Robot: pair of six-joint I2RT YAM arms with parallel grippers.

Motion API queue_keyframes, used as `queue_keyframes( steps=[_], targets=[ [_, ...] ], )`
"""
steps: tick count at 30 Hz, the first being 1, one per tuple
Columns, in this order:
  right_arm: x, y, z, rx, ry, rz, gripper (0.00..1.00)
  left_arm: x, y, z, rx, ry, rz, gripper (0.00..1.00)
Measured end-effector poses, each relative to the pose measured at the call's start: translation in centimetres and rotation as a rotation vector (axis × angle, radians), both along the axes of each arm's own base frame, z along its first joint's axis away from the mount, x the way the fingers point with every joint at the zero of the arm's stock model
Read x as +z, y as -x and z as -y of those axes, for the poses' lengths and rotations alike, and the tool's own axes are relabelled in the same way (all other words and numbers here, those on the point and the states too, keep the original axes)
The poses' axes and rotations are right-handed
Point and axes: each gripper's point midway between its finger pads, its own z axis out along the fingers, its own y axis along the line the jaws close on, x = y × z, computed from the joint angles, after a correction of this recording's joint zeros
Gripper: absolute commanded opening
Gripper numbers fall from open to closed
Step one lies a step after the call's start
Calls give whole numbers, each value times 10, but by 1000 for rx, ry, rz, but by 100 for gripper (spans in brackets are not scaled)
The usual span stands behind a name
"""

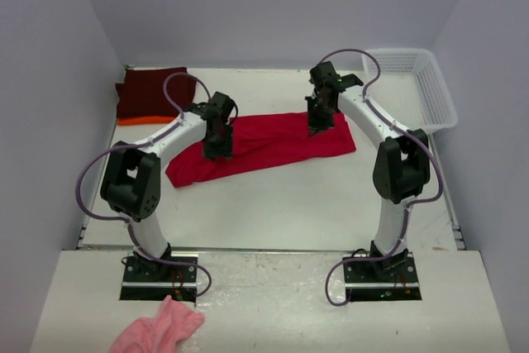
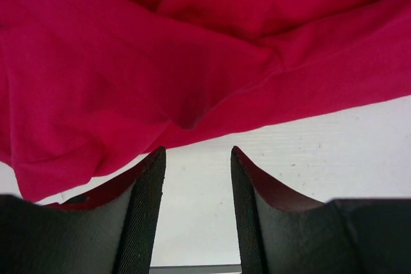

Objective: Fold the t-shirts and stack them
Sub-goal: Fold the other side of the tshirt into a rectangle

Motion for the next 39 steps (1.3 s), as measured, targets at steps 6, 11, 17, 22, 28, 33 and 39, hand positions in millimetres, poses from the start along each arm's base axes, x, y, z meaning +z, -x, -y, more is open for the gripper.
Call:
queue_keyframes(
  steps=[6,11,17,22,28,33,39],
  targets=[
    [19,-5,15,-33,-21,50,0,-8,-12,4,1,-9,-6,43],
    [20,-5,25,-52,-27,56,0,-12,-19,7,2,-13,0,41],
    [13,0,28,-52,-42,33,0,-21,-21,6,3,-27,-20,41],
    [15,-3,28,-54,-63,38,0,-22,-21,5,5,-32,-19,40],
    [18,-4,27,-52,-72,49,0,-23,-22,4,4,-38,-18,31],
    [19,-3,28,-55,-73,50,0,-27,-29,2,8,-49,-16,22],
    [20,-4,29,-57,-83,50,0,-31,-36,0,17,-61,-13,15]
  ],
)
